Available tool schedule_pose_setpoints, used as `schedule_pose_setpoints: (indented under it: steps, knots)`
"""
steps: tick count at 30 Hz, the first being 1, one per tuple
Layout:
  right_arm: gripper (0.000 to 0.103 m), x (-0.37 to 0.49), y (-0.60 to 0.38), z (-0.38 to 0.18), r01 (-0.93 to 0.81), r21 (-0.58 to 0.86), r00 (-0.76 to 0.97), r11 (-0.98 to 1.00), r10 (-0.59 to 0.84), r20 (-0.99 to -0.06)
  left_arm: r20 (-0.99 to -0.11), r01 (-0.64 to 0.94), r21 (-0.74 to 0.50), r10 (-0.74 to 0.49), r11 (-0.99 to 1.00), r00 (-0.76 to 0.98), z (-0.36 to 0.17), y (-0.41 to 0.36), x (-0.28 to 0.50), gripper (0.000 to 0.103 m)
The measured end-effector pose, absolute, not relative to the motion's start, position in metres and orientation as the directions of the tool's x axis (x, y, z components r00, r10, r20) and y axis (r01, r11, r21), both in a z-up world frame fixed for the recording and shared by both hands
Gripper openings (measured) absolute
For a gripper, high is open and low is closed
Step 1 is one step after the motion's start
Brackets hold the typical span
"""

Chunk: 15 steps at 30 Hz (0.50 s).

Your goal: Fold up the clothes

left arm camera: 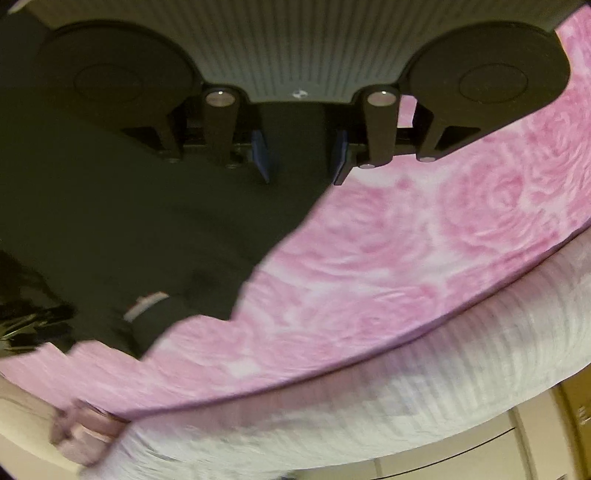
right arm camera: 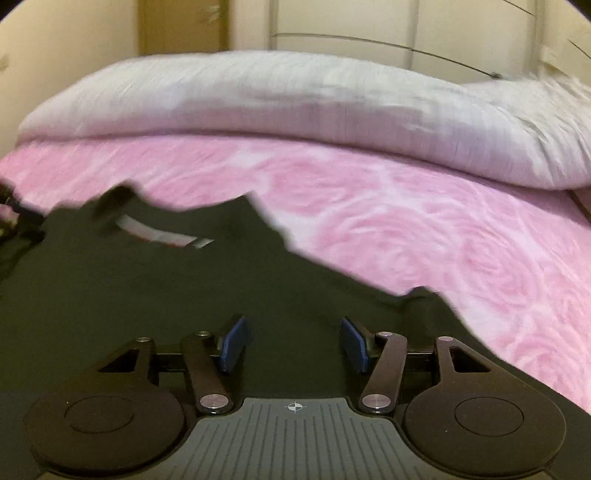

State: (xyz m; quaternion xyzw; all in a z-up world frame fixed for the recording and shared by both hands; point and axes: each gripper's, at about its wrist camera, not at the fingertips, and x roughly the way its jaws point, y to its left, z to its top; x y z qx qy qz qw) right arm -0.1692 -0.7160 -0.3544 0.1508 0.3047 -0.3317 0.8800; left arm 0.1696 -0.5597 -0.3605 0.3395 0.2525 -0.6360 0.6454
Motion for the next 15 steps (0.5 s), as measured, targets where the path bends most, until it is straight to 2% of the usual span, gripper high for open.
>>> schedule_pose_setpoints:
  steps: [3,9,11,12,15]
  knots:
    - [0.056,-0.202,-0.736,-0.35,0.753,0.16,0.597,0.639,-0.559,-0.575,-0.747,0.996,0.091,-0.661,0.002,0.07,-0.361,-0.562,0.181,0.037]
    - [0.056,-0.286,-0.737,-0.33,0.84,0.18,0.525,0.512,-0.683,-0.509,-0.717,0.995,0.093,-0.696,-0.021,0.052,-0.347,-0.537,0.166,0.033]
    - [0.056,-0.305,-0.739,-0.336,0.848,0.176,0.501,0.5,-0.65,-0.572,-0.74,0.994,0.096,-0.671,-0.042,0.044,-0.35,-0.535,0.16,0.033]
    - [0.056,-0.307,-0.743,-0.343,0.849,0.152,0.476,0.505,-0.609,-0.635,-0.752,0.99,0.13,-0.656,-0.048,0.067,-0.355,-0.535,0.155,0.033]
    - [0.055,-0.323,-0.745,-0.352,0.87,-0.001,0.367,0.494,-0.648,-0.667,-0.751,0.99,0.136,-0.655,-0.026,0.086,-0.357,-0.535,0.157,0.035]
